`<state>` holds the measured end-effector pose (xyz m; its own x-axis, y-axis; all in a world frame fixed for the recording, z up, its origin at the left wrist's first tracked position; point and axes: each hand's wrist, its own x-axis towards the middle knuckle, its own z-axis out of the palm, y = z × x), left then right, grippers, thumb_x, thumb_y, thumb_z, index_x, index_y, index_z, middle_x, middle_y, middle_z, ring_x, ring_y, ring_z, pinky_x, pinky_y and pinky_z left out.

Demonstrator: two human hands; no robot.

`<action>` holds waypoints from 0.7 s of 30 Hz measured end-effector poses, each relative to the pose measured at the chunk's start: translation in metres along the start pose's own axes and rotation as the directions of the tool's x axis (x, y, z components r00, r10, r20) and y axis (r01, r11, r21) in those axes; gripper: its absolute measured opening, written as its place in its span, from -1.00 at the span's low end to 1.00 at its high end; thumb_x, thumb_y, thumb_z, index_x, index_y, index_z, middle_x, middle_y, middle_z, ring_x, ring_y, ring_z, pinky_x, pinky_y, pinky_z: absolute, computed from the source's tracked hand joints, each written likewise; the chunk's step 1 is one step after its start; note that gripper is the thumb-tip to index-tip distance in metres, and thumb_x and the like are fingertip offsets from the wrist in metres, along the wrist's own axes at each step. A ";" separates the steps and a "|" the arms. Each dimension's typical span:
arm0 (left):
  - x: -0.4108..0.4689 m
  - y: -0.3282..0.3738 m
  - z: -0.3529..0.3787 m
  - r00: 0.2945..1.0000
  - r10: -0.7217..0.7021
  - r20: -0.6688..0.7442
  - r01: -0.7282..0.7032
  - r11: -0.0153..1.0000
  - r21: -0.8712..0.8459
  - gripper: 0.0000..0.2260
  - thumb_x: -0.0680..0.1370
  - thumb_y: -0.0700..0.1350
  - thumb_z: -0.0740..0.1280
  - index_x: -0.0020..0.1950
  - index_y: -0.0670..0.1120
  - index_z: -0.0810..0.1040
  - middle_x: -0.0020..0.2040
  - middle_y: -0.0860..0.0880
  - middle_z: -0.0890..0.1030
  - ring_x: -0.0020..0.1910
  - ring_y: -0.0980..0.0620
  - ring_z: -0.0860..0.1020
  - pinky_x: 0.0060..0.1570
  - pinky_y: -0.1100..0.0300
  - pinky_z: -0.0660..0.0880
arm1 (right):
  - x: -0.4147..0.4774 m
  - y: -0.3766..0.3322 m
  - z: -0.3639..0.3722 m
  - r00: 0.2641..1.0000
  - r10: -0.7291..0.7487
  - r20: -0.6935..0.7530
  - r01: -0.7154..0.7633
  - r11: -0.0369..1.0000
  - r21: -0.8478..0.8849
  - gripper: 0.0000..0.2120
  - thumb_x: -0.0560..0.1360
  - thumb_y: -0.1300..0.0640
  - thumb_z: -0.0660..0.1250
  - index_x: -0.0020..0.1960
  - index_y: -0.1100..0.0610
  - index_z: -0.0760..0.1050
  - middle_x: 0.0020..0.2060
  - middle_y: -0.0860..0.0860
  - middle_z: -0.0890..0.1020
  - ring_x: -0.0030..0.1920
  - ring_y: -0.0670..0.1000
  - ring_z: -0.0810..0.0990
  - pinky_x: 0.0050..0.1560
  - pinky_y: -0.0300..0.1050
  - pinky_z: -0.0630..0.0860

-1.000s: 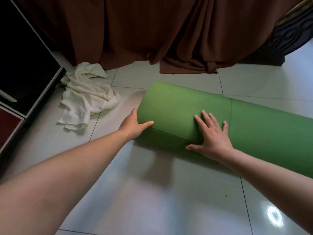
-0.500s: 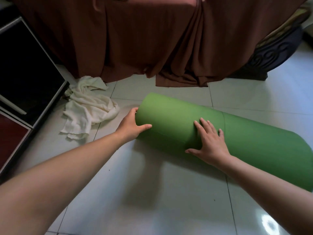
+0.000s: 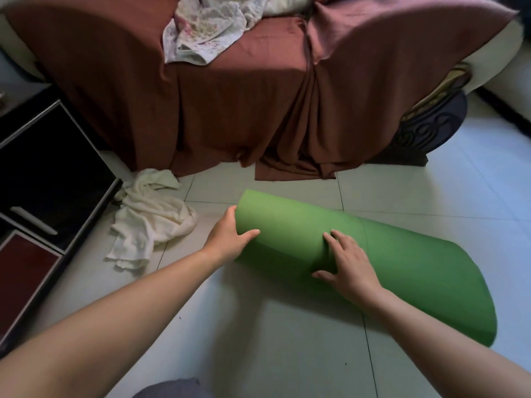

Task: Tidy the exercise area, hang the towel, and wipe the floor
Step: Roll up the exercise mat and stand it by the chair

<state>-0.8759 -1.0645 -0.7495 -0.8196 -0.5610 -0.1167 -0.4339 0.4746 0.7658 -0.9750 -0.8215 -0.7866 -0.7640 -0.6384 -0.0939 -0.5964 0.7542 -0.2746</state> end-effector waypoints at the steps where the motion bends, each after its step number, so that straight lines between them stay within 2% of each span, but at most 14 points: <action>1: -0.001 0.000 0.001 1.000 -0.019 -0.017 0.019 0.999 -0.026 -0.48 0.43 -0.09 0.47 0.30 -0.11 0.34 0.11 -0.04 0.56 0.09 -0.03 0.52 0.01 0.18 0.42 | 0.001 0.000 -0.001 1.000 -0.007 0.006 0.007 1.000 -0.001 -0.11 0.37 -0.23 0.37 0.51 0.05 0.01 0.50 0.03 0.10 0.49 0.06 0.04 0.48 0.00 0.03; 5: -0.001 0.012 0.000 0.998 -0.035 -0.054 0.029 0.993 -0.116 -0.49 0.42 -0.15 0.48 0.30 -0.12 0.36 0.04 0.00 0.55 0.05 -0.01 0.53 0.01 0.20 0.41 | 0.001 0.003 -0.017 1.000 -0.008 0.007 0.008 1.000 0.013 -0.10 0.35 -0.23 0.40 0.51 0.04 0.03 0.49 0.03 0.11 0.49 0.05 0.05 0.47 0.00 0.05; 10: -0.001 0.058 -0.033 0.999 0.042 -0.034 -0.044 0.996 -0.078 -0.51 0.44 -0.13 0.46 0.31 -0.08 0.36 0.04 0.03 0.54 0.01 0.02 0.51 -0.03 0.21 0.39 | 0.001 -0.004 -0.062 1.000 0.000 0.020 -0.002 0.996 0.092 -0.10 0.34 -0.20 0.43 0.50 0.04 0.06 0.48 0.01 0.13 0.48 0.02 0.07 0.45 -0.04 0.09; 12: -0.009 0.082 -0.054 0.999 0.052 -0.006 -0.052 0.997 -0.057 -0.50 0.44 -0.14 0.45 0.32 -0.06 0.34 0.05 0.03 0.54 0.03 0.00 0.52 -0.01 0.17 0.43 | -0.002 -0.016 -0.086 0.998 0.023 0.056 -0.031 0.987 0.160 -0.13 0.35 -0.17 0.43 0.50 0.06 0.09 0.48 0.01 0.15 0.47 0.02 0.10 0.45 -0.06 0.09; 15: -0.026 0.117 -0.093 0.997 0.049 0.063 -0.048 0.999 -0.018 -0.45 0.43 -0.15 0.46 0.35 -0.06 0.30 0.14 0.01 0.54 0.11 0.00 0.52 0.12 0.07 0.47 | -0.009 -0.043 -0.131 0.992 0.032 0.121 -0.059 0.972 0.228 -0.17 0.36 -0.15 0.43 0.48 0.07 0.13 0.47 0.01 0.19 0.45 0.02 0.16 0.45 -0.06 0.13; 17: -0.042 0.143 -0.120 0.992 0.058 0.112 -0.059 0.998 0.010 -0.43 0.44 -0.17 0.45 0.36 -0.07 0.28 0.18 0.00 0.54 0.14 0.01 0.51 0.14 0.09 0.46 | -0.014 -0.063 -0.167 0.989 0.019 0.148 -0.056 0.965 0.255 -0.18 0.36 -0.14 0.43 0.48 0.08 0.15 0.46 0.00 0.21 0.44 0.01 0.19 0.43 -0.08 0.15; 21: -0.070 0.201 -0.169 0.975 0.102 0.197 -0.127 0.985 0.117 -0.46 0.45 -0.17 0.44 0.35 -0.04 0.29 0.16 0.04 0.55 -0.09 0.04 0.51 -0.10 0.21 0.37 | -0.026 -0.104 -0.239 0.986 -0.005 0.164 -0.047 0.949 0.311 -0.20 0.36 -0.12 0.44 0.46 0.10 0.18 0.44 0.01 0.26 0.42 0.02 0.23 0.44 -0.08 0.19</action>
<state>-0.8427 -1.0445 -0.4810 -0.9174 -0.3645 -0.1601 -0.3669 0.6181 0.6953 -0.9522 -0.8470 -0.5265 -0.7102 -0.6587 -0.2483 -0.4540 0.6982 -0.5536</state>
